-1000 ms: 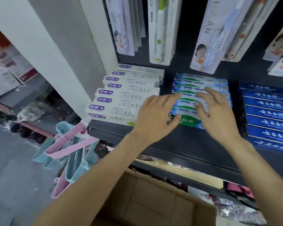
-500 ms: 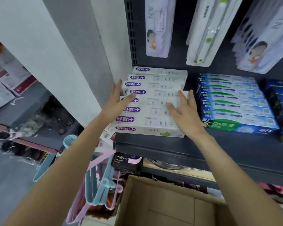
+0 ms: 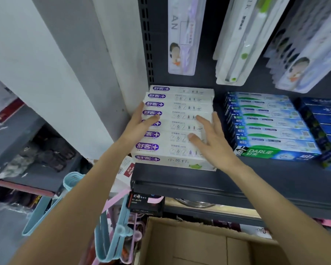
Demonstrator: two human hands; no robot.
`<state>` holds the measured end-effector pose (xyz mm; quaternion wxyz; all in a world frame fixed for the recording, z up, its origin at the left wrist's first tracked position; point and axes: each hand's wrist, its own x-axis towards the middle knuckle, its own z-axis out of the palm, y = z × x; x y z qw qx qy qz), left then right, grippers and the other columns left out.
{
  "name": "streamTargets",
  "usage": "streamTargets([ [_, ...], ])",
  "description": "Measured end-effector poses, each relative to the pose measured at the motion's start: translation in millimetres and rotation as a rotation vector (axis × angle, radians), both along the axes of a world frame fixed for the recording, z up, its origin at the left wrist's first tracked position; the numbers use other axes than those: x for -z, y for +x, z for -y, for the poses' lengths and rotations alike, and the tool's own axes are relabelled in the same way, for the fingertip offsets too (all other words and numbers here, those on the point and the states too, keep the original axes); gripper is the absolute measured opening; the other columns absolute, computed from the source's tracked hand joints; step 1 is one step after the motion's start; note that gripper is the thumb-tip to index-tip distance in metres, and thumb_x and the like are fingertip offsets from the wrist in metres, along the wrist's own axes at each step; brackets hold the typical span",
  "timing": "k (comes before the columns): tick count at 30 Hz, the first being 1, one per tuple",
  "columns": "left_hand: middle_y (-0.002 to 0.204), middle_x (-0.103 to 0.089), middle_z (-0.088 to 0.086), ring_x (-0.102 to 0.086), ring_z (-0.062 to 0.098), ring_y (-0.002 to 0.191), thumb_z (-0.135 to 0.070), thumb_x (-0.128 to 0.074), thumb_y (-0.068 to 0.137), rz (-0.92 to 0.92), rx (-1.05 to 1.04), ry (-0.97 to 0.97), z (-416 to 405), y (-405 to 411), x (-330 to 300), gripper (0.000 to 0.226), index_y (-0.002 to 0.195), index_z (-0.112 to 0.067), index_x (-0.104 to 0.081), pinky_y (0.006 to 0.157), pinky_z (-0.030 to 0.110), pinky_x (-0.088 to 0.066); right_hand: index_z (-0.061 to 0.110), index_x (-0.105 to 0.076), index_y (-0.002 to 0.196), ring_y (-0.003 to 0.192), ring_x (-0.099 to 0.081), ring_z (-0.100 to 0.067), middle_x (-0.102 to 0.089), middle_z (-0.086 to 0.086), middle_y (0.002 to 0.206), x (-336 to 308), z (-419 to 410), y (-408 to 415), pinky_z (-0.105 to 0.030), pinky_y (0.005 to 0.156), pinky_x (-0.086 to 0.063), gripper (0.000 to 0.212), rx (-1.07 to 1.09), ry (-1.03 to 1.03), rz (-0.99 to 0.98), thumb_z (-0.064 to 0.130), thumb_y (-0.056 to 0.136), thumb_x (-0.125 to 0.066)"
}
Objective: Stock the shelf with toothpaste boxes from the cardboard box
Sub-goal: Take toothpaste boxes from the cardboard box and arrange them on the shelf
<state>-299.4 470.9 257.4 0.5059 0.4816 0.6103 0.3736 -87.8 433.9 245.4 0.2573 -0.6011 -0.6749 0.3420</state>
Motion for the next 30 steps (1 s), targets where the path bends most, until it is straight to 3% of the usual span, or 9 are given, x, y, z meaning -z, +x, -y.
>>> streamTargets([
  [2, 0.102, -0.055, -0.024, -0.064, 0.009, 0.095, -0.035, -0.055, 0.094, -0.043, 0.017, 0.025, -1.9, -1.3, 0.0, 0.037, 0.119, -0.049, -0.032, 0.085, 0.032, -0.053, 0.030, -0.019, 0.149, 0.144, 0.019, -0.013, 0.021, 0.002, 0.157, -1.3, -2.1, 2.2, -0.028, 0.117, 0.000, 0.061, -0.007, 0.042, 0.087, 0.045, 0.095, -0.044],
  [4, 0.119, -0.050, -0.024, -0.060, 0.007, 0.103, -0.044, -0.056, 0.091, -0.088, 0.026, 0.067, -9.0, -4.7, -4.4, 0.051, 0.135, -0.044, -0.032, 0.091, 0.031, -0.049, 0.030, -0.017, 0.149, 0.145, 0.017, -0.014, 0.019, 0.001, 0.157, -3.6, -9.3, 3.7, -0.032, 0.118, 0.000, 0.062, -0.001, 0.099, 0.160, 0.049, 0.095, -0.041],
  [8, 0.149, -0.034, 0.000, -0.054, 0.019, 0.118, -0.039, -0.056, 0.092, -0.064, 0.011, 0.033, -40.1, -9.3, -12.6, 0.073, 0.150, -0.031, -0.013, 0.098, 0.034, -0.044, 0.027, -0.014, 0.150, 0.147, 0.004, -0.022, 0.013, -0.007, 0.158, -6.3, -44.0, 4.0, -0.034, 0.117, -0.010, 0.065, 0.129, 0.071, 0.107, 0.045, 0.095, -0.045],
  [11, 0.135, -0.042, -0.007, -0.058, 0.018, 0.110, -0.038, -0.057, 0.091, -0.102, 0.071, -0.022, -57.3, -2.4, -14.0, 0.073, 0.150, -0.031, -0.014, 0.092, 0.030, -0.046, 0.022, -0.014, 0.150, 0.147, 0.000, -0.025, 0.010, -0.012, 0.158, -4.7, -74.6, 5.2, -0.033, 0.116, -0.011, 0.068, 0.183, 0.011, 0.075, 0.040, 0.095, -0.049],
  [15, 0.147, -0.037, -0.009, -0.054, 0.020, 0.120, -0.038, -0.059, 0.090, -0.086, 0.053, -0.033, -66.8, 4.8, -5.4, 0.070, 0.148, -0.030, -0.022, 0.100, 0.039, -0.047, 0.017, -0.016, 0.150, 0.147, -0.003, -0.021, 0.008, -0.009, 0.159, -1.3, -94.9, 3.8, -0.028, 0.116, -0.011, 0.068, 0.141, -0.011, 0.083, 0.037, 0.095, -0.050],
  [18, 0.121, -0.056, -0.008, -0.064, 0.021, 0.102, -0.027, -0.057, 0.092, -0.034, 0.042, -0.020, -69.3, 8.2, -4.5, 0.048, 0.135, -0.032, -0.036, 0.086, 0.035, -0.054, 0.014, -0.015, 0.151, 0.146, -0.005, -0.018, 0.006, -0.006, 0.159, 2.9, -98.6, 3.0, -0.025, 0.114, -0.010, 0.066, 0.127, 0.002, 0.119, 0.035, 0.097, -0.046],
  [21, 0.119, -0.061, -0.004, -0.065, 0.019, 0.098, -0.026, -0.058, 0.091, -0.064, 0.063, 0.027, -72.4, 10.8, -3.9, 0.034, 0.120, -0.032, -0.040, 0.078, 0.030, -0.054, 0.015, -0.013, 0.151, 0.147, -0.002, -0.018, 0.008, -0.006, 0.159, 4.9, -102.3, 2.8, -0.024, 0.115, -0.007, 0.065, 0.129, -0.006, 0.155, 0.037, 0.098, -0.043],
  [27, 0.145, -0.042, -0.003, -0.056, 0.003, 0.092, -0.039, -0.052, 0.094, -0.023, 0.031, 0.051, -56.1, 6.5, -17.7, 0.065, 0.149, -0.030, -0.018, 0.070, 0.017, -0.048, 0.018, -0.014, 0.151, 0.147, 0.007, -0.020, 0.009, -0.010, 0.159, -8.1, -85.5, 2.5, -0.031, 0.117, -0.001, 0.062, 0.130, -0.004, 0.107, 0.043, 0.099, -0.036],
  [30, 0.132, -0.046, -0.022, -0.055, -0.015, 0.077, -0.042, -0.056, 0.090, -0.076, 0.112, 0.133, -23.9, -11.0, -29.1, 0.059, 0.142, -0.037, -0.029, 0.065, 0.006, -0.046, 0.029, -0.014, 0.151, 0.146, 0.008, -0.012, 0.009, 0.002, 0.159, -18.4, -41.2, 12.5, -0.031, 0.118, -0.002, 0.068, 0.061, -0.008, 0.052, 0.054, 0.093, -0.039],
])
